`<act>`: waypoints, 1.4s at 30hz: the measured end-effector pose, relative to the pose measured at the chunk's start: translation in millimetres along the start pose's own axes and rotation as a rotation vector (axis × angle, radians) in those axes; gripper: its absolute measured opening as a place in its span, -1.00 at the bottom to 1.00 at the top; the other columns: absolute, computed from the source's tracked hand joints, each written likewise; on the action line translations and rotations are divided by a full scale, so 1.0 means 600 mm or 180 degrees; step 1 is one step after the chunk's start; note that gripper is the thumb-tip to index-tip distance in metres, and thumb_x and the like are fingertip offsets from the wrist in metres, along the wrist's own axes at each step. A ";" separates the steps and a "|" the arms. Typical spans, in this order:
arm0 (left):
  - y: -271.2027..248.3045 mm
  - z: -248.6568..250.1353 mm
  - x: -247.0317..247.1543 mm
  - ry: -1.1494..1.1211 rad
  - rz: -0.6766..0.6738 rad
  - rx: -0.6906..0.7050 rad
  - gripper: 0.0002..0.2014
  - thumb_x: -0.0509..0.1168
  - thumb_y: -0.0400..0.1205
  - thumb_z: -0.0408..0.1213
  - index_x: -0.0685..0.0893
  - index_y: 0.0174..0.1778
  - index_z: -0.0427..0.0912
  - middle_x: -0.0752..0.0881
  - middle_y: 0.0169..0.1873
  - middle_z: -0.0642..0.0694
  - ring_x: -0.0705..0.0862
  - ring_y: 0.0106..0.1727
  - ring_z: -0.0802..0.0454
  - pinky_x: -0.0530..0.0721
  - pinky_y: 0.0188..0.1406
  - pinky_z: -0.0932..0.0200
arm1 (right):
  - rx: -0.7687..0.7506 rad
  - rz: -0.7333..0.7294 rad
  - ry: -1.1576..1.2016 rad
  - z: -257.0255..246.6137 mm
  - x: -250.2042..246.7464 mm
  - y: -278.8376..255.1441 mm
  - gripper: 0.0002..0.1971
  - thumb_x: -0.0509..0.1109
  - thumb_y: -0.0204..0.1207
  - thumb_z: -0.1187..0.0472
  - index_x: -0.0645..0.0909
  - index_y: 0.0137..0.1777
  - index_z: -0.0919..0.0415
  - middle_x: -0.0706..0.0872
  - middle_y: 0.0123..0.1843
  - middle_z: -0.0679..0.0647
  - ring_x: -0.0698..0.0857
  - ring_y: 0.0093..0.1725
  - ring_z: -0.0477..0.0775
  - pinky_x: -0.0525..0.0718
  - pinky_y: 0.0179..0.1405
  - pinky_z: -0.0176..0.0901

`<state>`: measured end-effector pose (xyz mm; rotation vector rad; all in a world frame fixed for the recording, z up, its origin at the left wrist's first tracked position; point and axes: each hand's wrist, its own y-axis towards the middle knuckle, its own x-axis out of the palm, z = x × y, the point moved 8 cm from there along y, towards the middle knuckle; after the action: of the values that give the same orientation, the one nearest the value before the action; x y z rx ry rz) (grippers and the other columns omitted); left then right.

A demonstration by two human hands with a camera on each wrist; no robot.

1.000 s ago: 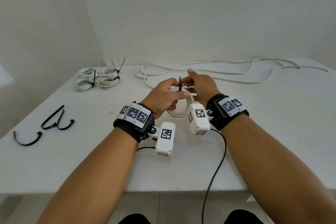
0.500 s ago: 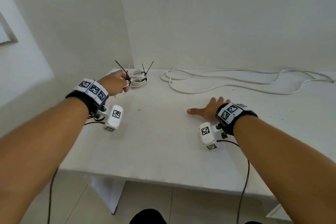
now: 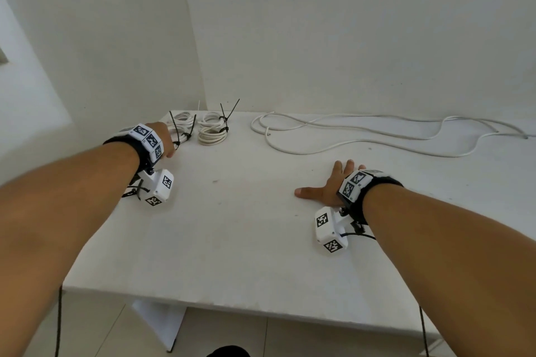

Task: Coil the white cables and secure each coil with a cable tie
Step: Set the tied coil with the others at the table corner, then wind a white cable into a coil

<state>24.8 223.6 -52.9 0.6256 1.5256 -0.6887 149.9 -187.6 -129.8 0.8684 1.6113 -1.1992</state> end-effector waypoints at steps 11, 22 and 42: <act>0.006 0.021 0.015 0.0233 0.0265 0.0261 -0.74 0.42 0.58 -0.21 0.73 0.11 -0.27 0.75 0.12 -0.24 0.72 0.11 -0.24 0.65 0.04 0.09 | -0.0002 -0.0012 -0.0007 0.000 0.002 -0.003 0.52 0.17 -0.06 -0.82 -0.26 0.76 0.12 -0.23 0.79 0.20 -0.13 0.75 0.38 -0.04 0.69 0.33; -0.034 0.156 -0.056 -0.0482 0.0679 0.0600 -0.64 0.23 0.64 -0.05 0.71 -0.20 -0.31 0.76 -0.10 -0.28 0.68 -0.09 -0.24 0.65 -0.08 0.06 | -0.0046 -0.0037 0.0100 -0.001 0.003 -0.003 0.55 0.17 -0.12 -0.82 -0.27 0.76 0.11 -0.24 0.79 0.17 -0.17 0.75 0.35 -0.03 0.69 0.38; -0.047 0.402 0.016 -0.0047 0.0028 0.1906 -0.77 0.32 0.63 -0.31 0.76 0.17 -0.08 0.75 0.19 -0.02 0.67 0.22 0.00 0.46 -0.05 0.27 | -0.0038 -0.0067 0.0222 0.001 0.019 0.014 0.55 0.15 -0.08 -0.81 -0.37 0.73 0.13 -0.36 0.77 0.18 -0.30 0.73 0.39 -0.06 0.63 0.50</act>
<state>164.8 25.5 -69.3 1.0678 1.2953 -1.1545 154.1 -185.8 -143.2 0.8963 1.6858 -1.1843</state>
